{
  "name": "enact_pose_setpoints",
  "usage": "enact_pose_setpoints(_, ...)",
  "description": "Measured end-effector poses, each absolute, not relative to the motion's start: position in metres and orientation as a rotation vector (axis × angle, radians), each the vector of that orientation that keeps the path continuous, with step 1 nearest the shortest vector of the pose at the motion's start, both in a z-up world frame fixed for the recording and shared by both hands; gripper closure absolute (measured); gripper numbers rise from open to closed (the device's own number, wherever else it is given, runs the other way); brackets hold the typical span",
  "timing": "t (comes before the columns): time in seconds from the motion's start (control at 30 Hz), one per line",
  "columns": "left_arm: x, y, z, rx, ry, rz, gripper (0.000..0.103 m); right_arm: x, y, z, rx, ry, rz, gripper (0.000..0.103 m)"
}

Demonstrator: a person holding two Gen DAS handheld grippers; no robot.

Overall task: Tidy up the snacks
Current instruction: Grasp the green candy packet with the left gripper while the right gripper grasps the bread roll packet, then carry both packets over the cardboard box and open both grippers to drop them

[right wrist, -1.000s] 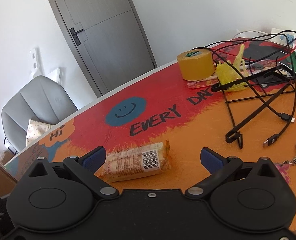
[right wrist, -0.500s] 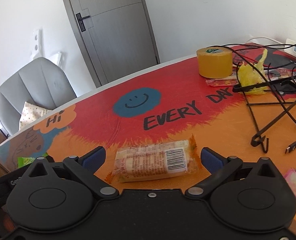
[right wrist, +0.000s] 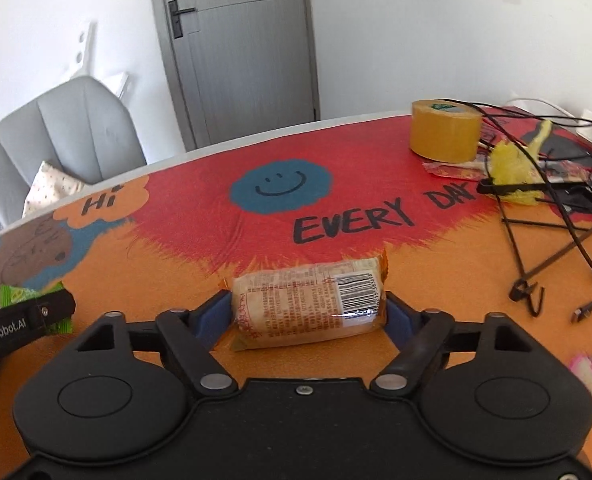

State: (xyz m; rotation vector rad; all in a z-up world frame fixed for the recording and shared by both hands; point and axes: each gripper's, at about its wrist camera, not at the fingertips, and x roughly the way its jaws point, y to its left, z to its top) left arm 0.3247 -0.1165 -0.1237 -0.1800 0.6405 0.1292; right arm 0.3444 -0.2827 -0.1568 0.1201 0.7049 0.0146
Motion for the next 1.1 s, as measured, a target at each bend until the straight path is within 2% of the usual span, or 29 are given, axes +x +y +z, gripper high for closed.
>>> enact_pose_setpoints(0.73, 0.254, -0.093, -0.069, -0.186, 0.537, 0.103, 0.068, 0.279, -0.27, -0.109, 0.28, 0.585, 0.082, 0.026)
enact_pose_setpoints(1.1, 0.231, -0.062, -0.042, -0.21, 0.48, 0.097, 0.068, 0.262, -0.239, -0.085, 0.263, 0.536, 0.156, 0.026)
